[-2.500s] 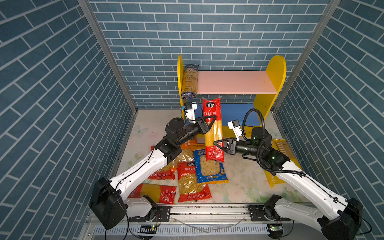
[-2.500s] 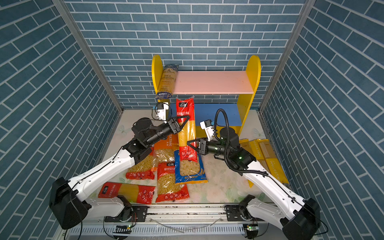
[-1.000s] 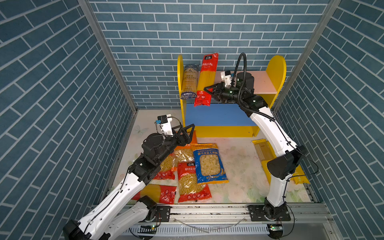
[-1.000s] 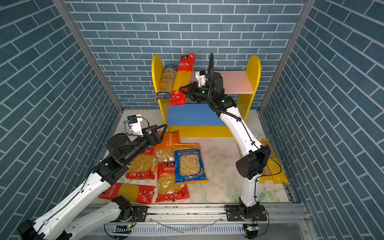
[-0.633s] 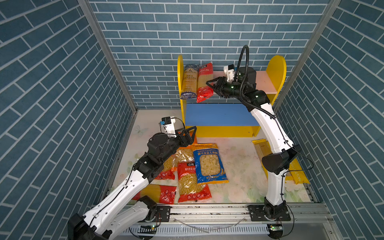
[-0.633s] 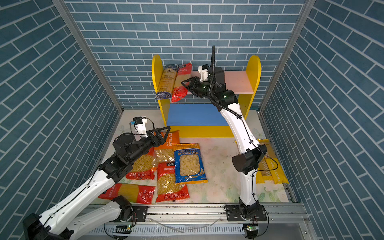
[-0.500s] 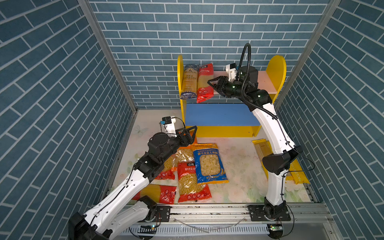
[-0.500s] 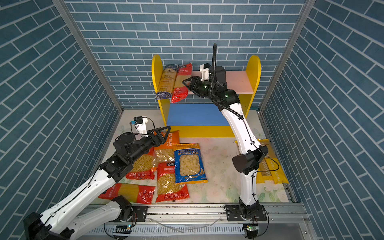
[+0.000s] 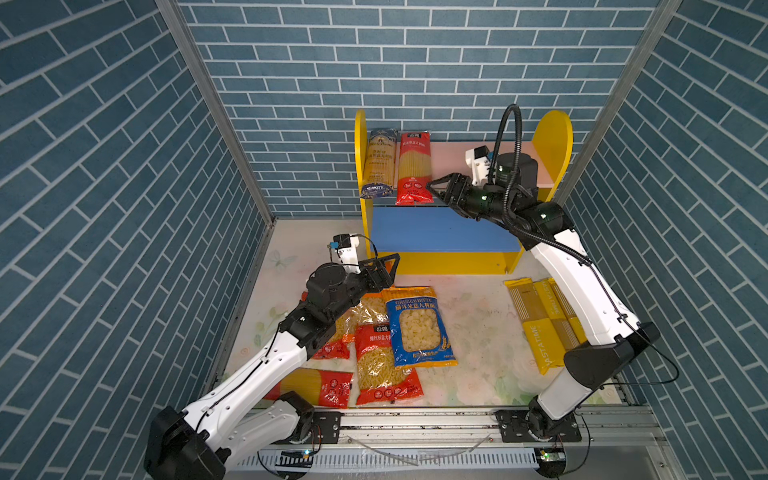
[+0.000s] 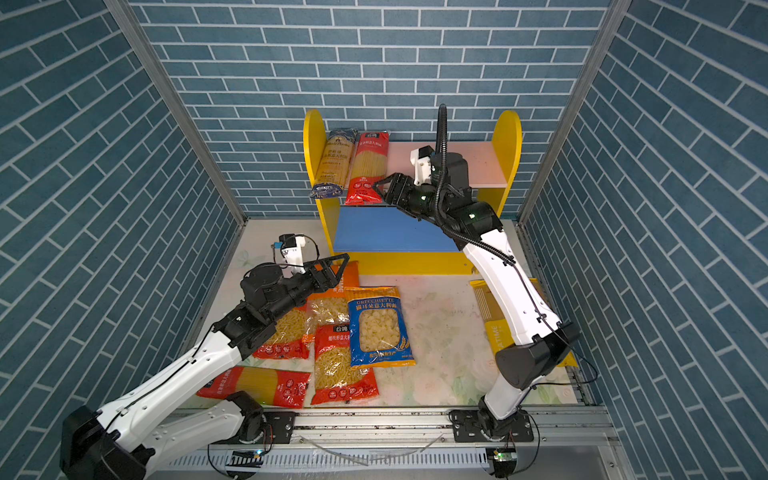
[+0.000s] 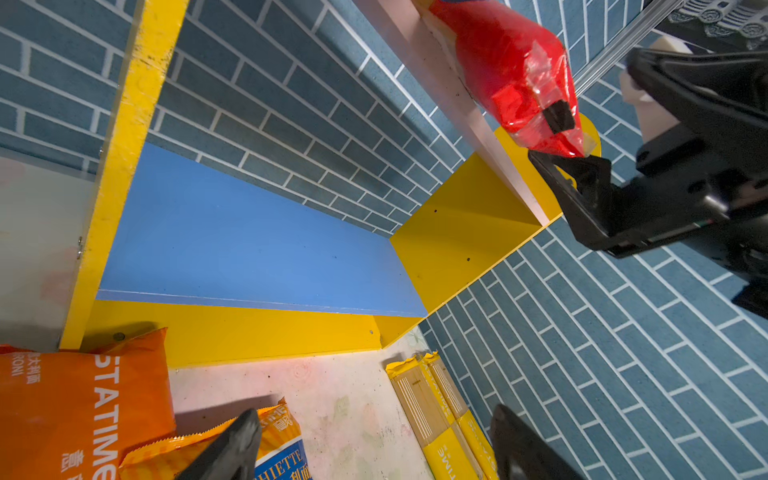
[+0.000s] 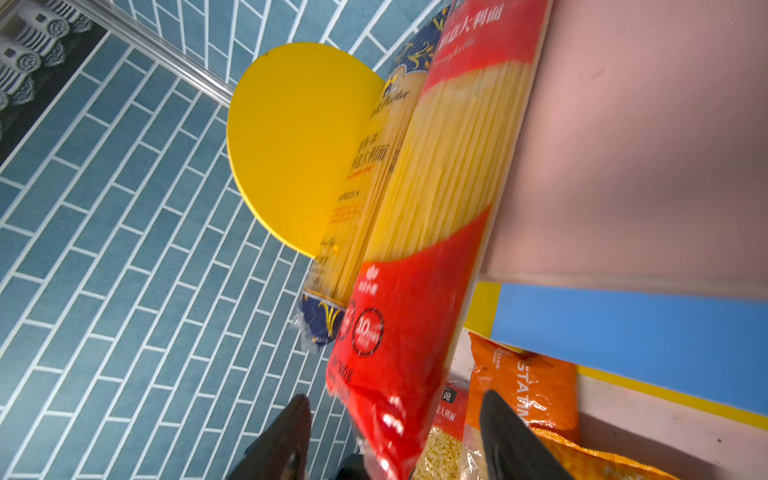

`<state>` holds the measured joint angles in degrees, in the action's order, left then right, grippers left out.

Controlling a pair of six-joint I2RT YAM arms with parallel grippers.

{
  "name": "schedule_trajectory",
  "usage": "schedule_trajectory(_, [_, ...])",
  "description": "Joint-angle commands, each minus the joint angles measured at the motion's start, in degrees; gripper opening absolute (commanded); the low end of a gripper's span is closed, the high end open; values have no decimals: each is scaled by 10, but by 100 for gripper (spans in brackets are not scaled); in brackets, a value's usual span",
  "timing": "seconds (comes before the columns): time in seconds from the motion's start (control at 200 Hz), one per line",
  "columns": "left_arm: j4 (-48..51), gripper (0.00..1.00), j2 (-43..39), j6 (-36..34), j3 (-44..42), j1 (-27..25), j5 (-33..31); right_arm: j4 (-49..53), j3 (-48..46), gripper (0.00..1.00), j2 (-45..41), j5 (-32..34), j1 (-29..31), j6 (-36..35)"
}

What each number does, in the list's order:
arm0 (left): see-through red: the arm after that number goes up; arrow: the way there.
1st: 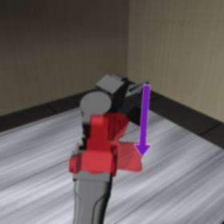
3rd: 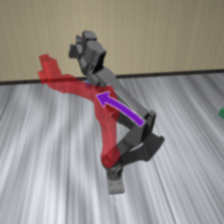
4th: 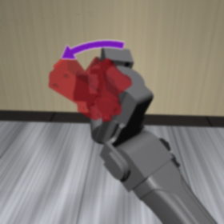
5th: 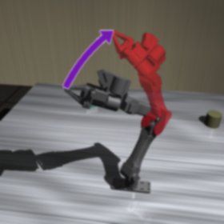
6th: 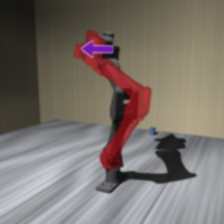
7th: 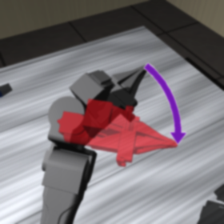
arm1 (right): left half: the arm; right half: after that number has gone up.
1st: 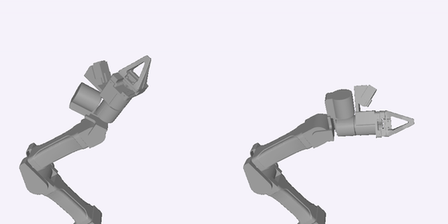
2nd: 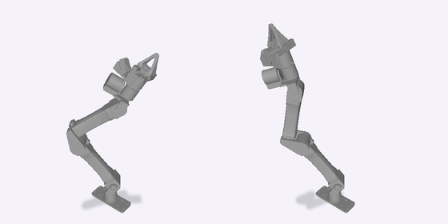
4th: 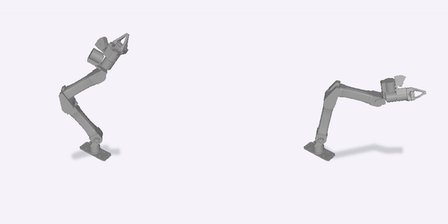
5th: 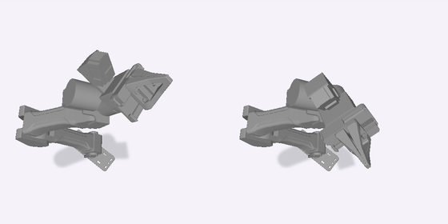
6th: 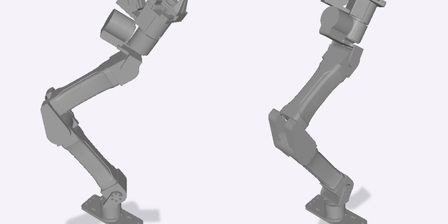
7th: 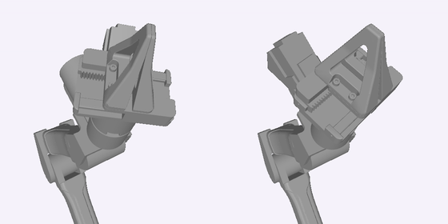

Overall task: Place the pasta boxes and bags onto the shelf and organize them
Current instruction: 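Set the pack beside the blue-topped pack with the right gripper while the left releases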

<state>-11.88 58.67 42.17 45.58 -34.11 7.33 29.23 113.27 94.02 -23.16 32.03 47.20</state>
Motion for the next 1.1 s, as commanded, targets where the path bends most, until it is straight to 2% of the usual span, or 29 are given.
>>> schedule_trajectory(0.0, [-24,87,7,5,-3,-4,8,-38,-43,66,-23,10,16,14])
schedule_trajectory(0.245, [-13,86,-1,1,-1,-13,-3,-97,-67,61,-10,-3,18,47])
schedule_trajectory(0.36, [-9,86,-9,2,-8,-17,-12,-127,-47,48,10,-23,18,61])
schedule_trajectory(0.555, [-12,86,-3,-1,5,-23,-14,-107,20,24,54,-23,18,60])
schedule_trajectory(0.69, [-13,86,0,-3,6,-27,-14,-86,58,17,75,-22,10,54])
schedule_trajectory(0.985, [-8,86,-9,-4,-4,-27,-22,-83,61,16,95,-58,-1,63])
schedule_trajectory(1.03, [-7,86,-9,-5,-3,-27,-22,-85,57,22,92,-60,-3,62])
schedule_trajectory(1.095, [3,86,-12,-9,-1,-28,-26,-90,54,43,85,-73,-6,54])
